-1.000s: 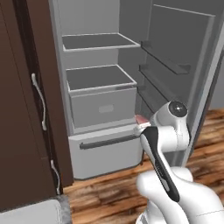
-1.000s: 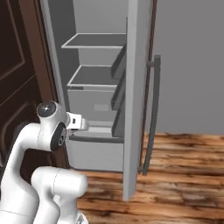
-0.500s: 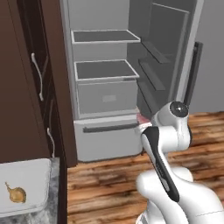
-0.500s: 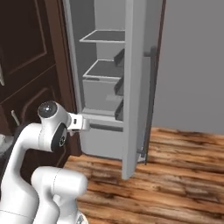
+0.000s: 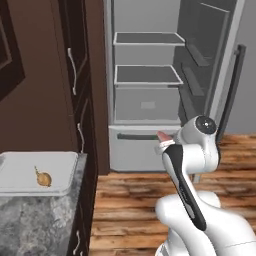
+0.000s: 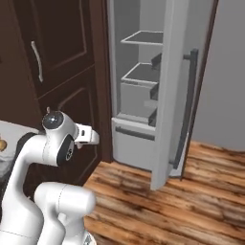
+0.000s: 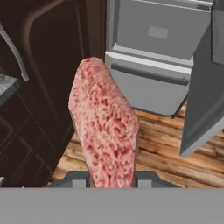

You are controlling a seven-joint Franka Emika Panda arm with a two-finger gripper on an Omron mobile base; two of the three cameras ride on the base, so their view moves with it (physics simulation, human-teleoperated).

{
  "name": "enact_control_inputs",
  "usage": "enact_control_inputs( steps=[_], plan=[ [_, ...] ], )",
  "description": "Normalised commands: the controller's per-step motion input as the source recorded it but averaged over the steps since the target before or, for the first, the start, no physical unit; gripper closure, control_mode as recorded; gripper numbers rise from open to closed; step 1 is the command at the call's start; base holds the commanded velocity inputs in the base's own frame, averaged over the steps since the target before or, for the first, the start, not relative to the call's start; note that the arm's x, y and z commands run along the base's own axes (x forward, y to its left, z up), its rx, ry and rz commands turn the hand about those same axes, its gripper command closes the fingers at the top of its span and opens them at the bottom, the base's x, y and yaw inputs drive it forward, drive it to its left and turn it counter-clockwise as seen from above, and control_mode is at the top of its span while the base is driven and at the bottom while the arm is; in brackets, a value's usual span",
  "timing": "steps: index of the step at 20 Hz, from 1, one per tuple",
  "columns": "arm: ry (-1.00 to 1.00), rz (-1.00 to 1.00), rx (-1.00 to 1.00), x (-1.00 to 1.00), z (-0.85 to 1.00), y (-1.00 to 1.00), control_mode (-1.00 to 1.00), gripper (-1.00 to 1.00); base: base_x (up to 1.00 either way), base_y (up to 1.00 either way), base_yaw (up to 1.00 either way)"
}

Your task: Place one onion and one steak in each tupperware on the nearby counter, to pack two identical lunches.

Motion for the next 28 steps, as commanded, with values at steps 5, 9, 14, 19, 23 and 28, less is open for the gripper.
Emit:
enact_control_inputs(
  steps=[5, 9, 14, 19, 23, 28],
  plan=[
    [0.0, 0.0, 0.0, 0.0, 0.0, 0.0, 1.0, 1.0, 0.0, -0.03, 0.47],
    [0.0, 0.0, 0.0, 0.0, 0.0, 0.0, 1.0, 1.0, 0.0, 0.0, 0.51],
    [0.0, 0.0, 0.0, 0.0, 0.0, 0.0, 1.0, 1.0, 0.01, 0.0, 0.51],
    [0.0, 0.0, 0.0, 0.0, 0.0, 0.0, 1.0, 1.0, 0.36, -0.14, 0.48],
    [0.0, 0.0, 0.0, 0.0, 0.0, 0.0, 1.0, 1.0, 0.66, -0.29, 0.42],
    [0.0, 0.0, 0.0, 0.0, 0.0, 0.0, 1.0, 1.0, 0.56, -0.1, 0.4]
  ],
)
